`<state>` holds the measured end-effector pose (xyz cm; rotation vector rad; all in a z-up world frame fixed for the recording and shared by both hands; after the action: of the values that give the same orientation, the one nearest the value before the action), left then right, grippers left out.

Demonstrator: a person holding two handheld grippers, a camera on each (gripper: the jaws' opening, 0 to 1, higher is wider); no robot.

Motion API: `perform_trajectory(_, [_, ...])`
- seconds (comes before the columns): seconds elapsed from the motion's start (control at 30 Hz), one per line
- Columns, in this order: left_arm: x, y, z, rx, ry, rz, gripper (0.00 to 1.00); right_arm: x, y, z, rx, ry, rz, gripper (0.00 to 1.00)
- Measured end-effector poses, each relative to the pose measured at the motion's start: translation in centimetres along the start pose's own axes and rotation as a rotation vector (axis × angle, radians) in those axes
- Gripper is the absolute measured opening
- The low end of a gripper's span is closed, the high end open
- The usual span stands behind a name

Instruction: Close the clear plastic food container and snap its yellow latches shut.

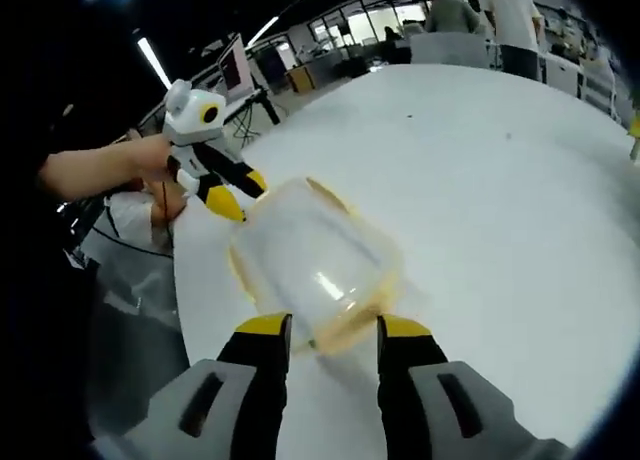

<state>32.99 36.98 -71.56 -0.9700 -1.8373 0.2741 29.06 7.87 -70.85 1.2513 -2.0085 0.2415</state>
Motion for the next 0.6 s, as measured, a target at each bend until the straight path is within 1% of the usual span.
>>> perform_trajectory(0.13, [0.0,-0.1,0.2,0.008,-0.014,0.002,0.22,0.0,0.2,0.1,0.0,-0.009,0.006,0.31])
perform_trajectory(0.2, [0.0,-0.1,0.2,0.032,-0.022,-0.006,0.21,-0.1,0.2,0.2,-0.005,-0.015,0.006,0.3])
perform_trajectory(0.27, [0.0,-0.2,0.3,0.021,-0.029,-0.01,0.21,-0.2,0.4,0.0,-0.005,-0.017,0.027,0.28])
perform_trajectory(0.33, [0.0,-0.3,0.4,0.026,-0.036,-0.01,0.2,-0.2,0.5,0.0,0.01,-0.017,0.032,0.27])
perform_trajectory(0.4, [-0.1,-0.4,0.4,0.02,-0.034,-0.007,0.18,-0.3,0.4,0.0,0.017,-0.021,0.02,0.25])
perform_trajectory(0.43, [-0.1,-0.5,0.4,0.002,-0.026,-0.01,0.16,-0.5,0.0,-0.3,0.042,-0.06,0.019,0.25])
perform_trajectory(0.47, [-0.2,-0.4,0.1,-0.041,-0.043,-0.023,0.16,-0.3,0.0,-0.3,0.039,-0.044,0.005,0.25])
perform_trajectory(0.5, [-0.1,-0.8,0.4,-0.022,-0.007,-0.006,0.16,0.3,-0.1,-0.5,0.039,-0.034,0.005,0.24])
perform_trajectory(0.53, [0.0,-0.5,0.2,-0.018,0.003,-0.007,0.16,0.5,-0.1,-0.7,0.041,-0.028,0.004,0.24])
perform_trajectory(0.6, [-0.1,-0.2,0.1,0.015,0.011,-0.012,0.16,0.7,-0.1,-0.9,0.026,-0.024,0.008,0.24])
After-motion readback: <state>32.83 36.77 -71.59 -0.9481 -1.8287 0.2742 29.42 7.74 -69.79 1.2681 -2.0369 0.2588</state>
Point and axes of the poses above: the point that each gripper's makers call its tool centre point, and the gripper's own axes: x roughly backward along the fingers, y roughly to its left, z roughly out of its underside, the point moved 10 cm from there along x, roughly backward along the fingers, and after that the axes turned 14 degrees about x, right-handed, at the moved point
